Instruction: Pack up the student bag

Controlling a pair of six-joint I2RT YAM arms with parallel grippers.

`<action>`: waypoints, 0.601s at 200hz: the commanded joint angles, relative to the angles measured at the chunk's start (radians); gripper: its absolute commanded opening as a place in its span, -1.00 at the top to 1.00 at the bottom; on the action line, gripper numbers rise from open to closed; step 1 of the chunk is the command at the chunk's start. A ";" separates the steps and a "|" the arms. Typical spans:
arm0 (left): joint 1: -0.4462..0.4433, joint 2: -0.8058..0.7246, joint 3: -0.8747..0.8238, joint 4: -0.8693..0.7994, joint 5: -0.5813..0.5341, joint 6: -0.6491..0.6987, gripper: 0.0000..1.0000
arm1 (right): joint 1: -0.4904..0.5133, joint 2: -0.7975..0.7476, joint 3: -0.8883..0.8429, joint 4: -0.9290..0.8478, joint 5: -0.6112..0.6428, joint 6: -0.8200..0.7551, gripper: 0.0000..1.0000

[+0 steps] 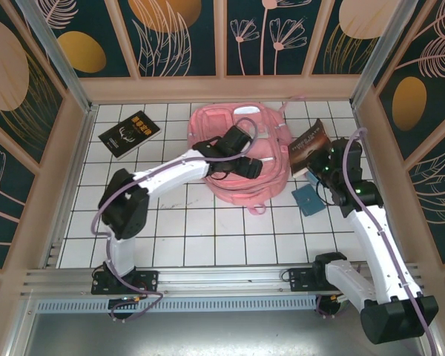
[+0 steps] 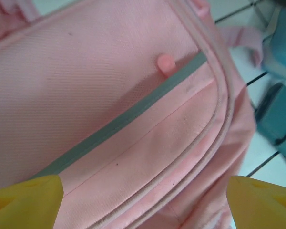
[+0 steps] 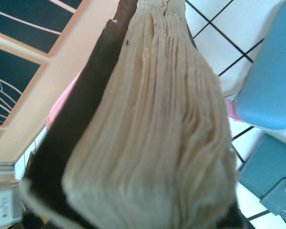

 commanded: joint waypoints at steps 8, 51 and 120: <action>-0.016 0.105 0.137 -0.194 -0.035 0.214 -0.76 | -0.023 -0.028 -0.019 0.029 -0.039 -0.008 0.88; -0.033 0.179 0.220 -0.210 -0.042 0.380 -0.73 | -0.031 -0.027 -0.046 0.046 -0.068 0.015 0.88; -0.035 0.269 0.325 -0.318 -0.028 0.531 -0.71 | -0.033 -0.027 -0.071 0.066 -0.089 0.042 0.88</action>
